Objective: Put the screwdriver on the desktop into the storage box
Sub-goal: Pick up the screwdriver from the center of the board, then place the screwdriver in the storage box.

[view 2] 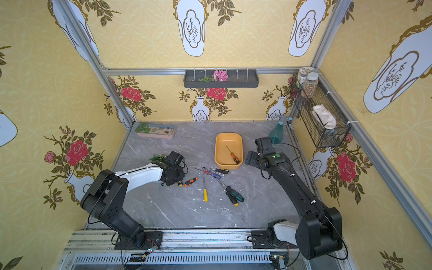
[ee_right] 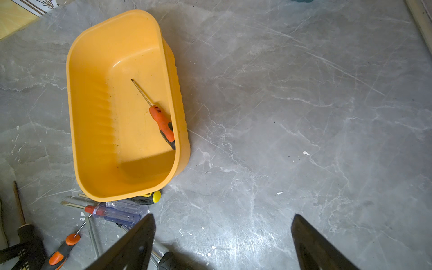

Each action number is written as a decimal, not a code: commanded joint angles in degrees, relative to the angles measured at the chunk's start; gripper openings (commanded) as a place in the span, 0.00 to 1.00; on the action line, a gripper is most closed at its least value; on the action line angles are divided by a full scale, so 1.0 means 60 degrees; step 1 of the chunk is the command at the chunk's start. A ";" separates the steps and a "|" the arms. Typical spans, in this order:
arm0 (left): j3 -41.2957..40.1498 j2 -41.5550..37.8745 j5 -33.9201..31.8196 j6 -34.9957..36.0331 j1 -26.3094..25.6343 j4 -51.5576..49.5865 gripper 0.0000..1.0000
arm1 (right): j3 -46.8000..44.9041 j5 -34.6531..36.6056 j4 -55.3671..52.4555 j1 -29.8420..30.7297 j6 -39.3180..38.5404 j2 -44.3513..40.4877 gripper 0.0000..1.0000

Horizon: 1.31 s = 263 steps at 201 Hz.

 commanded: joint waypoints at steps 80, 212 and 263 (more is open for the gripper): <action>0.5013 0.0974 -0.0302 0.1364 -0.1751 -0.0918 0.02 | 0.0008 0.0199 -0.0061 -0.0015 0.0254 -0.0143 0.91; 1.1580 0.6812 -0.0527 0.1539 -0.2827 -0.1966 0.05 | -0.0098 0.0252 -0.0255 -0.0054 0.0473 -0.0392 0.92; 1.1764 0.7711 -0.0635 0.1119 -0.2875 -0.2446 0.09 | -0.0276 0.0170 -0.0220 -0.0053 0.0613 -0.0377 0.92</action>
